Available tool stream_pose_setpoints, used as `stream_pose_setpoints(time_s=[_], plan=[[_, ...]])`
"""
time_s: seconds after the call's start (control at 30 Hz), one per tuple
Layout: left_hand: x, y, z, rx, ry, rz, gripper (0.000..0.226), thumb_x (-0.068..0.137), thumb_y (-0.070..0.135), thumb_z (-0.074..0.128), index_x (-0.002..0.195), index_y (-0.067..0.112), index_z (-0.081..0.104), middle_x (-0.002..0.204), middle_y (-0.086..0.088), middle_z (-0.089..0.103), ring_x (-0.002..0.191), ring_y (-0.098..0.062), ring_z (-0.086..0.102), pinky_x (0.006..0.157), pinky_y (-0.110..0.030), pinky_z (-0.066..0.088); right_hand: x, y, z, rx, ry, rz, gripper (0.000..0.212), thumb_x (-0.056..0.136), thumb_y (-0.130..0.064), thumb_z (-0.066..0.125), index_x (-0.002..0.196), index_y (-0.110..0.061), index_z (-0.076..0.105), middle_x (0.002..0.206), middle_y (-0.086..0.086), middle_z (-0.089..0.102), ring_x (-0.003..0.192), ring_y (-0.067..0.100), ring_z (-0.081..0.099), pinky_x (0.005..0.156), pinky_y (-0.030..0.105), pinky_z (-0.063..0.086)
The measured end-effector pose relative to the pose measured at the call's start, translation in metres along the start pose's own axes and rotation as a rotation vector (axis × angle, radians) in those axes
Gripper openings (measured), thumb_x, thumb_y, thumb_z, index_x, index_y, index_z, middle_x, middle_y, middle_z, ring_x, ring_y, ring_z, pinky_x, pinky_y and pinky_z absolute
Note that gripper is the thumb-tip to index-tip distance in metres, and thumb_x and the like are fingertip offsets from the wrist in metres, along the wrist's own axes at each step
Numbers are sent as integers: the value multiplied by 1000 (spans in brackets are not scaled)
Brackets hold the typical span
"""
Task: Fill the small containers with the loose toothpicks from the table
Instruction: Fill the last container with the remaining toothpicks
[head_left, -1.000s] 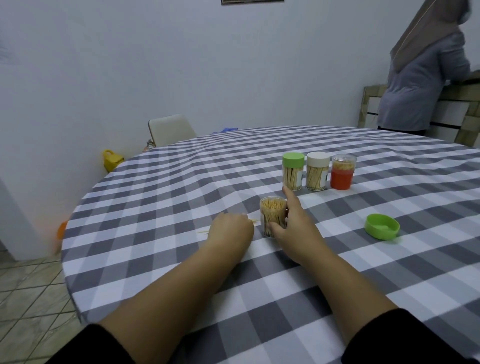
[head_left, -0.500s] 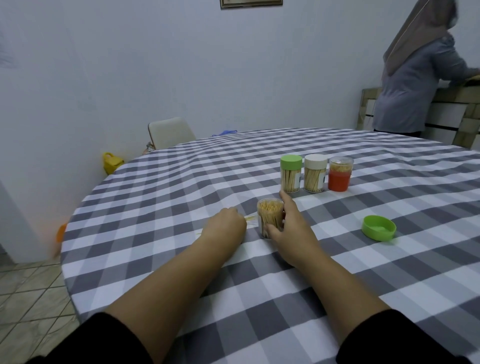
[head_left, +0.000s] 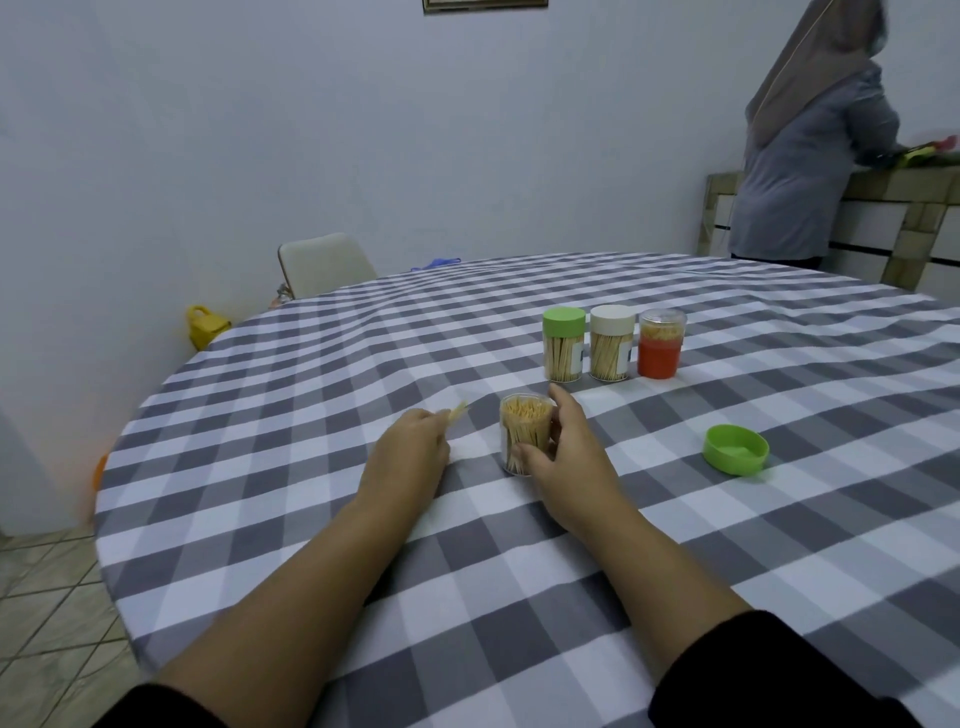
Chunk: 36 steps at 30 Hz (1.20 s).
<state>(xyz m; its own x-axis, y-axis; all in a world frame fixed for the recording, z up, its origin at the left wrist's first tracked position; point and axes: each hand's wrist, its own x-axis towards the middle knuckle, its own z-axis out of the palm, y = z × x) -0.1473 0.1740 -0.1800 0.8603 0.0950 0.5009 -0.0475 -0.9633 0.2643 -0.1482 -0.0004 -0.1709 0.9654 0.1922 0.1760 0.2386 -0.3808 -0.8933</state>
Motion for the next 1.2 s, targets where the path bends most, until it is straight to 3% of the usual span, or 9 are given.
stream_pose_setpoints(time_s=[0.1, 0.23, 0.47, 0.73, 0.87, 0.97, 1.03, 1.1, 1.2], plan=[[9, 1, -13, -471, 101, -292, 21, 98, 18, 50, 102, 17, 71, 81, -5, 64, 77, -24, 61, 70, -34, 49, 0, -2, 1, -26, -19, -4, 75, 92, -13, 57, 149, -30, 12, 152, -2, 31, 138, 19, 32, 109, 36, 32], [29, 9, -33, -1205, 89, -711, 21, 93, 14, 59, 112, 9, 66, 96, -5, 69, 92, -18, 64, 88, -32, 53, -1, -3, 1, -58, -35, -11, 73, 93, -14, 56, 150, -30, 11, 153, -2, 29, 139, 20, 31, 109, 35, 31], [30, 46, -32, -1795, 145, -649, 11, 94, 3, 53, 100, 5, 62, 87, -6, 69, 80, -15, 68, 77, -25, 58, -4, -6, 5, -71, -56, -47, 73, 93, -14, 55, 149, -30, 11, 153, -2, 29, 138, 18, 31, 108, 32, 31], [18, 58, -20, -1426, -67, -451, 10, 90, 17, 61, 93, 19, 71, 97, 1, 74, 102, -12, 64, 85, -30, 51, -4, -5, 6, -88, -61, -80, 73, 94, -16, 55, 149, -31, 10, 150, 0, 33, 135, 17, 36, 106, 32, 35], [12, 61, -20, -1278, -117, -409, 13, 92, 14, 59, 88, 17, 71, 85, 2, 74, 77, -7, 70, 57, -18, 54, -4, -6, 5, -106, -56, -104, 71, 94, -15, 54, 148, -32, 12, 145, -1, 40, 129, 16, 42, 101, 30, 40], [13, 59, -16, -1036, -87, -284, 12, 90, 19, 62, 91, 20, 74, 92, 2, 74, 95, -13, 68, 73, -16, 53, -4, -6, 5, -103, -56, -104, 71, 94, -14, 53, 148, -33, 12, 146, -2, 39, 130, 16, 42, 102, 30, 40], [15, 58, -13, -926, -96, -240, 14, 89, 20, 64, 96, 23, 75, 110, 5, 70, 113, -16, 59, 96, -30, 48, -4, -6, 5, -100, -58, -112, 70, 94, -14, 53, 148, -31, 13, 145, -2, 39, 130, 15, 41, 100, 26, 38], [17, 57, -13, -894, -126, -249, 14, 88, 20, 65, 98, 24, 75, 125, 6, 62, 120, -15, 53, 102, -36, 43, -3, -6, 4, -105, -63, -113, 69, 94, -15, 53, 148, -31, 13, 145, -2, 40, 130, 15, 41, 98, 24, 37], [16, 55, -18, -931, -250, -296, 18, 93, 26, 59, 105, 24, 72, 110, 11, 67, 102, -1, 60, 80, -11, 45, -2, -6, 5, -114, -67, -99, 74, 94, -17, 53, 150, -32, 6, 150, -1, 35, 135, 18, 37, 106, 33, 37]])
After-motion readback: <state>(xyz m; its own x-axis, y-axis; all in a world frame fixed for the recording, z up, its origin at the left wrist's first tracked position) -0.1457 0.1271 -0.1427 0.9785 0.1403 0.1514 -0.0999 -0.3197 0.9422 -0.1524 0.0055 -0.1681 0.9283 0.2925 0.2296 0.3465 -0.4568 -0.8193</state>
